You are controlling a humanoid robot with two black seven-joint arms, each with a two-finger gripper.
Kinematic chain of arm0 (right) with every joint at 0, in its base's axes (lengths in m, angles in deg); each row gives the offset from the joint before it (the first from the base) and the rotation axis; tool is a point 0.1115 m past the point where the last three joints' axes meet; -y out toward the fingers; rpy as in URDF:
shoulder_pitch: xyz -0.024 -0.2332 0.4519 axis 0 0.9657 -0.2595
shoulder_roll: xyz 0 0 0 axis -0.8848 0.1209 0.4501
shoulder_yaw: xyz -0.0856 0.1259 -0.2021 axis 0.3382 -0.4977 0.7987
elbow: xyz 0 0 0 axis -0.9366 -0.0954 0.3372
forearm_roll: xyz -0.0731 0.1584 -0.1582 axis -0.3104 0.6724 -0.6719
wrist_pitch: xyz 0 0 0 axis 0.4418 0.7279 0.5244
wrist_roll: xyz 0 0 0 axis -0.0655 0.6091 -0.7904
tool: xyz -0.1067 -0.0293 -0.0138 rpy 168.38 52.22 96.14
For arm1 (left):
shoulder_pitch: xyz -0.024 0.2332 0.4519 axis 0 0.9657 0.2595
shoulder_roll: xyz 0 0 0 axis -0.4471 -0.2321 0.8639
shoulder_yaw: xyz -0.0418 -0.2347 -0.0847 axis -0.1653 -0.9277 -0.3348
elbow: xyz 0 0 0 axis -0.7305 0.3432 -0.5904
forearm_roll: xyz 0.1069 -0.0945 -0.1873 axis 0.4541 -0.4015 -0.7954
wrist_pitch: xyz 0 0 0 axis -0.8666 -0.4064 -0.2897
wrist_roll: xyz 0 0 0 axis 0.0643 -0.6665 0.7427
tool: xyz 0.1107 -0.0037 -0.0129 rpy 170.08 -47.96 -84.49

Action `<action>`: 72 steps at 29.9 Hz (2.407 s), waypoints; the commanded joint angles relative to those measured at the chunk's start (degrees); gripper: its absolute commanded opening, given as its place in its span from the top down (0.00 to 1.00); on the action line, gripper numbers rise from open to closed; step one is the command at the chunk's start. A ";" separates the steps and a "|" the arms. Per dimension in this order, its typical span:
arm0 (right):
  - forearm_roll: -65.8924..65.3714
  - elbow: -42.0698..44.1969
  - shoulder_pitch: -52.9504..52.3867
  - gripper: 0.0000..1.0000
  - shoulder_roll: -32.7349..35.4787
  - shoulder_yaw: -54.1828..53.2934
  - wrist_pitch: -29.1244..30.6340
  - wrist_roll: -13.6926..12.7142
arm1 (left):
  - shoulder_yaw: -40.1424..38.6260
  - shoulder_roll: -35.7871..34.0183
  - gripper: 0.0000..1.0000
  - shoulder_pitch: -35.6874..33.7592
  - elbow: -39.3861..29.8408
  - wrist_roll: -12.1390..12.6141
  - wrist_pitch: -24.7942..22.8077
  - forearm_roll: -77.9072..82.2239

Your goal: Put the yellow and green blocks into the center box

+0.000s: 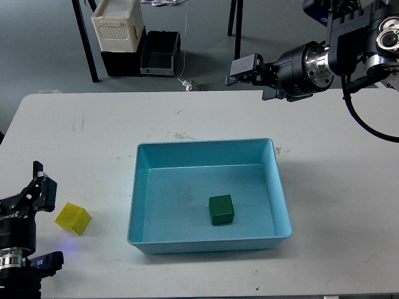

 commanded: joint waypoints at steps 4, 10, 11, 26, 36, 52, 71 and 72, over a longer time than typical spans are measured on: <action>15.39 15.71 3.72 0.00 0.91 -11.50 -0.01 0.20 | 0.08 -0.06 0.00 -0.52 -0.02 0.10 0.00 -0.01; 15.13 15.56 9.09 0.00 1.70 -16.53 -0.01 -0.15 | 0.08 -0.06 0.00 -1.58 -0.02 0.10 0.00 -0.01; 15.22 15.55 9.00 0.00 1.79 -16.97 -0.01 -0.15 | 0.08 -0.06 0.00 -1.58 -0.02 0.10 0.00 -0.10; 23.12 8.97 25.95 0.00 8.90 -52.63 -0.01 -1.55 | 0.08 -0.15 0.00 -1.92 -0.11 0.19 0.00 -0.10; 27.07 3.96 53.35 0.00 9.10 -80.40 -0.01 -0.76 | -0.01 -0.06 0.00 -2.37 -0.37 0.01 0.00 -0.10; 35.34 -20.82 95.20 0.00 -10.49 -99.50 -0.01 1.70 | -0.01 -0.50 0.00 -3.86 -0.46 0.02 0.00 -0.10; 42.21 -27.86 110.25 0.00 -23.08 -92.56 -0.01 0.73 | -0.71 -0.67 0.00 -8.69 -1.34 -0.51 0.00 0.07; 41.33 -28.91 110.86 0.00 -23.08 -92.56 -0.01 0.73 | -1.23 -0.41 0.00 -9.22 -1.25 -1.04 0.00 0.07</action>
